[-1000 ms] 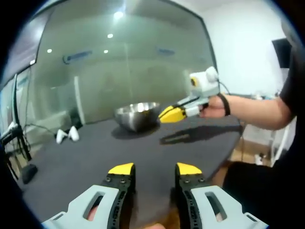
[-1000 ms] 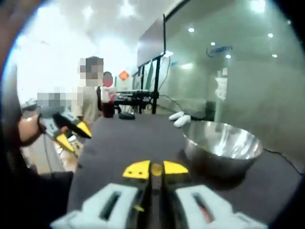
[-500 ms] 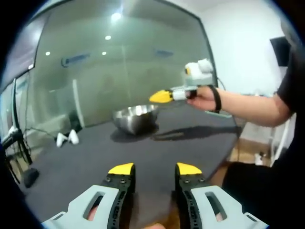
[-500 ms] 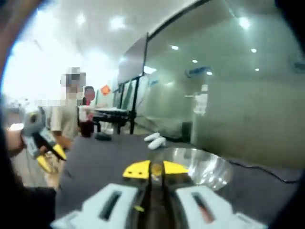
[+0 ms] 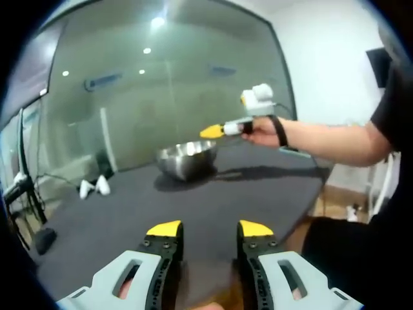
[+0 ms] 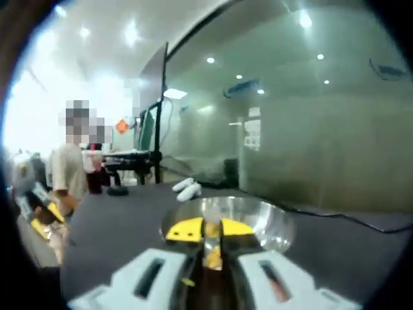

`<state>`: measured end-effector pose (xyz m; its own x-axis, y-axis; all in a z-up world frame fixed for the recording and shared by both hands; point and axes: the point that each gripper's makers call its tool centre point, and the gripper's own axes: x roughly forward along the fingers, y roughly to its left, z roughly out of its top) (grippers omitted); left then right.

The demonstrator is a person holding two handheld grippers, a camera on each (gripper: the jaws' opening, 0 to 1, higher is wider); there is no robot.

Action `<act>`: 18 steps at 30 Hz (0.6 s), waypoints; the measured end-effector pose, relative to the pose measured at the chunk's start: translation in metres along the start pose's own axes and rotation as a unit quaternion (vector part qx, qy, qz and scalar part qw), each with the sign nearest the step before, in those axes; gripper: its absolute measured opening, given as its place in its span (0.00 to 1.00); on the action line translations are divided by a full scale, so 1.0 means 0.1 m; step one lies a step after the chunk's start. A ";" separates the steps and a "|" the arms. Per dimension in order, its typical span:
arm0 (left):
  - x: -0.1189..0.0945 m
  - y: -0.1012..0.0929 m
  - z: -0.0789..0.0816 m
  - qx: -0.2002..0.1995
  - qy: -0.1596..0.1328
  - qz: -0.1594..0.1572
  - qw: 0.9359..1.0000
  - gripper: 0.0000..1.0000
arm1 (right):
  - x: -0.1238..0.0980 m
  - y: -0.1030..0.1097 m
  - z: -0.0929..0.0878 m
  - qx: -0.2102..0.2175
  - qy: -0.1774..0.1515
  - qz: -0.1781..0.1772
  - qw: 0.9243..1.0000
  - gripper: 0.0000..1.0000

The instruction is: Pick up the QQ candy scattered on the table and place it into the stainless steel bowl on the table

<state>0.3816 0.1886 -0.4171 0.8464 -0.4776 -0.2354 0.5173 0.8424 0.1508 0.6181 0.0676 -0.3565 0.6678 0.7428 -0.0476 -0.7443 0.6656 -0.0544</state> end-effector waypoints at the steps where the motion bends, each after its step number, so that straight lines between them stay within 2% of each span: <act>1: 0.00 0.00 0.00 0.000 0.000 -0.001 1.000 0.35 | 0.01 0.00 -0.01 -0.002 0.001 0.000 1.000 0.10; 6: 0.02 0.01 0.01 0.000 -0.001 0.000 1.000 0.35 | 0.04 -0.04 -0.08 0.001 0.014 -0.008 1.000 0.11; 10: 0.03 0.02 0.03 -0.001 -0.003 0.000 1.000 0.35 | 0.03 -0.15 -0.06 0.026 0.004 -0.025 0.999 0.22; 14: 0.04 0.01 0.01 -0.001 0.000 -0.001 1.000 0.35 | 0.01 -0.19 -0.04 0.039 -0.001 -0.031 0.999 0.22; 18: 0.05 0.01 -0.01 -0.002 0.001 -0.002 1.000 0.35 | 0.00 -0.16 -0.10 0.039 0.008 -0.030 0.999 0.21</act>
<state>0.3862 0.1876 -0.4188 0.8446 -0.4797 -0.2379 0.5194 0.8418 0.1467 0.6306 0.0560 -0.3656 0.7103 0.7010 -0.0633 -0.7014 0.7125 0.0206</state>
